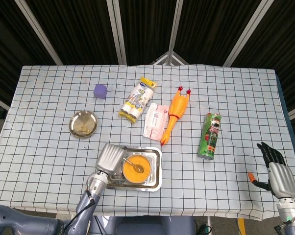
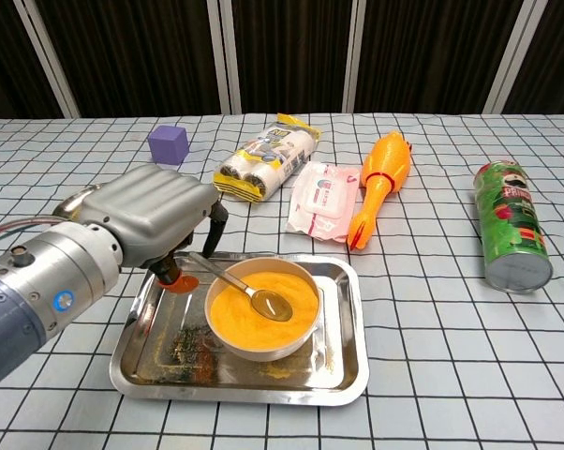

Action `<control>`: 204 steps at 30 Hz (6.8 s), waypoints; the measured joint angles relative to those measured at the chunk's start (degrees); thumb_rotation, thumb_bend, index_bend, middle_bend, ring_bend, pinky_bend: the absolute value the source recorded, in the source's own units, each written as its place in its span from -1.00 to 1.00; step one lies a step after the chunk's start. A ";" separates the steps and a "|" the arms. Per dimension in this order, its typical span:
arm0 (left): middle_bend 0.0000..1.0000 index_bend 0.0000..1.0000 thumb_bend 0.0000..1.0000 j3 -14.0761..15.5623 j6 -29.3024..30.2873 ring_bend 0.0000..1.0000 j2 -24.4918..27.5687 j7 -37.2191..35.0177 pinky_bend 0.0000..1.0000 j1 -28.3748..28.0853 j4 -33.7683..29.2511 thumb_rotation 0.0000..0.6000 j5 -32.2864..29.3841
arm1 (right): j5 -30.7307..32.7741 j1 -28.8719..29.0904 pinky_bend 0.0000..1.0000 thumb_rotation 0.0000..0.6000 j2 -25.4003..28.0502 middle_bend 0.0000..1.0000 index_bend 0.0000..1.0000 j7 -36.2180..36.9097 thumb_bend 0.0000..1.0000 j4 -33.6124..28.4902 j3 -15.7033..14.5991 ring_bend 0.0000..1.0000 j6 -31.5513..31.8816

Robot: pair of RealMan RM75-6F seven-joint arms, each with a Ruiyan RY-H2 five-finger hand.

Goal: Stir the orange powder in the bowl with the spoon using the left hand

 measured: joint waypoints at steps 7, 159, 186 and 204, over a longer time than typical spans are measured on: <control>0.99 0.10 -0.18 -0.08 -0.18 0.95 -1.42 -0.67 0.92 -0.39 2.15 1.00 0.41 | 0.17 0.05 -1.00 1.00 0.07 -1.00 -1.00 0.34 -0.26 0.01 0.08 -1.00 -0.20; 1.00 0.62 0.61 -6.50 15.60 1.00 2.60 26.21 0.98 -18.32 -18.43 1.00 -37.99 | 1.25 0.27 -1.00 1.00 0.58 -1.00 -1.00 0.88 -0.26 -1.36 0.08 -1.00 -1.49; 1.00 0.62 0.61 -10.32 16.89 1.00 -1.37 24.49 0.98 -23.47 -9.70 1.00 -37.79 | 1.37 0.53 -1.00 1.00 0.82 -1.00 -1.00 1.89 -0.26 -1.19 0.19 -1.00 -2.13; 1.00 0.62 0.61 -8.69 16.61 1.00 1.26 22.80 0.98 -23.30 -12.00 1.00 -36.21 | 1.44 0.40 -1.00 1.00 0.82 -1.00 -1.00 1.58 -0.26 -1.50 0.13 -1.00 -1.90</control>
